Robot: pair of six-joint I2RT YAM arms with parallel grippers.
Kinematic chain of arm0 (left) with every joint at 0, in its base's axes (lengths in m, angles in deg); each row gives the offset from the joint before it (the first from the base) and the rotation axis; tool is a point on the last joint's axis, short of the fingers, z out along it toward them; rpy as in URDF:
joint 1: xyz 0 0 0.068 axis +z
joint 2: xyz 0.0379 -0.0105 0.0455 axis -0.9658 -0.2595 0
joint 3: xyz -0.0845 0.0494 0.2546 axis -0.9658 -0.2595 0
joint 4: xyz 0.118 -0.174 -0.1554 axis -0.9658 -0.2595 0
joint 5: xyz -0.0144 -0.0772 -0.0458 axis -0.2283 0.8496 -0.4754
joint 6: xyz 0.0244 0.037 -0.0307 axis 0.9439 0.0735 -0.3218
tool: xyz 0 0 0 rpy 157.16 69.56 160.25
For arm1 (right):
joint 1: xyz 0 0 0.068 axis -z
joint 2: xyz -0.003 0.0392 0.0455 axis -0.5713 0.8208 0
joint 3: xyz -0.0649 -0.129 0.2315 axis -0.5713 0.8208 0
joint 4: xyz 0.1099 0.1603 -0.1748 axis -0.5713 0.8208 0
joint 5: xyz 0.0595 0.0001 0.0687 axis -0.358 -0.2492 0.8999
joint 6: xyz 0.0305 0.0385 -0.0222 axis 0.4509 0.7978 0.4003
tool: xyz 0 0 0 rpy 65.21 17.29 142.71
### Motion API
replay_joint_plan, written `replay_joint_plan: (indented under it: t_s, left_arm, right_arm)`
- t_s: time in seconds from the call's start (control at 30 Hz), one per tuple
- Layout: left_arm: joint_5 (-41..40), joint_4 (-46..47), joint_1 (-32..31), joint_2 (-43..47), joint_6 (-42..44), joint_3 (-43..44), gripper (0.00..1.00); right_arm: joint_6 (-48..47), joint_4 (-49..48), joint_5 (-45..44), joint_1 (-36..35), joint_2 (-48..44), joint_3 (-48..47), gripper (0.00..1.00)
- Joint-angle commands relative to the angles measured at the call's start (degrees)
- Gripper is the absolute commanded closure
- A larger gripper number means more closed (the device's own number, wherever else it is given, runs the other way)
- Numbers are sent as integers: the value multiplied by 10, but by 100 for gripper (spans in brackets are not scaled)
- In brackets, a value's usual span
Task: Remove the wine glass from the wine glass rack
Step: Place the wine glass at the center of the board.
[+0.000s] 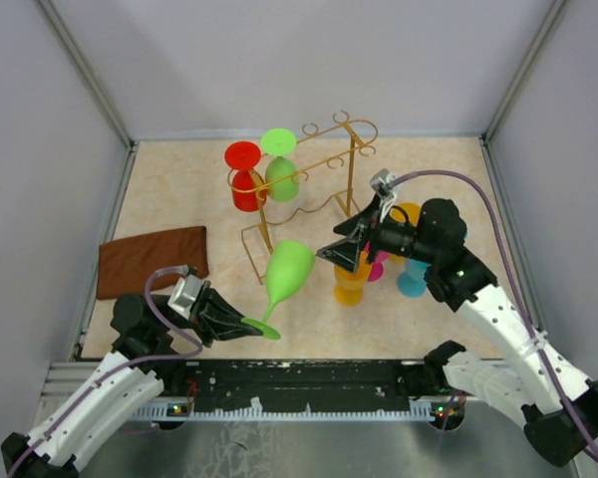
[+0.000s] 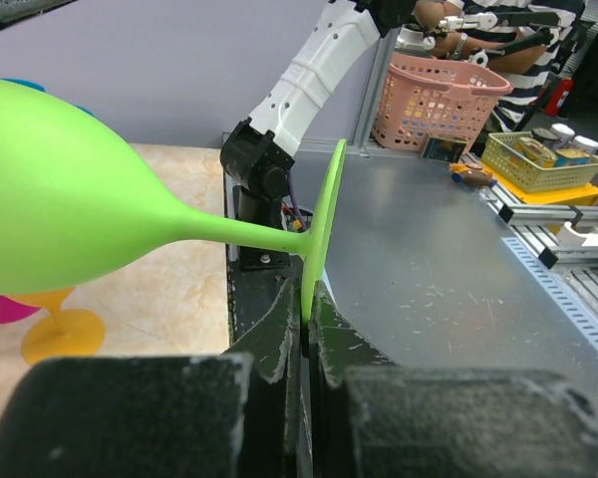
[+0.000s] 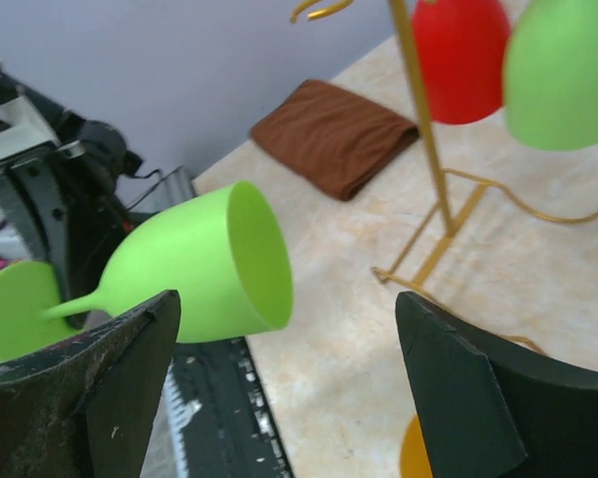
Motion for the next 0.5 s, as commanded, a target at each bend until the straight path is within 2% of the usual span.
replay_joint_plan:
  t_s: [0.0, 0.23, 0.4, 0.47]
  left_arm:
    - [13, 26, -2, 4, 20, -5, 100]
    - [8, 25, -2, 1, 18, -5, 100]
    - [8, 22, -2, 2, 22, -5, 100]
    - [9, 23, -2, 0, 24, -4, 100]
  right_arm:
    - [106, -159, 183, 16, 39, 10, 12]
    - [175, -225, 253, 14, 112, 9, 17]
    - [239, -326, 270, 11, 127, 43, 26]
    - [246, -338, 276, 11, 131, 46, 29]
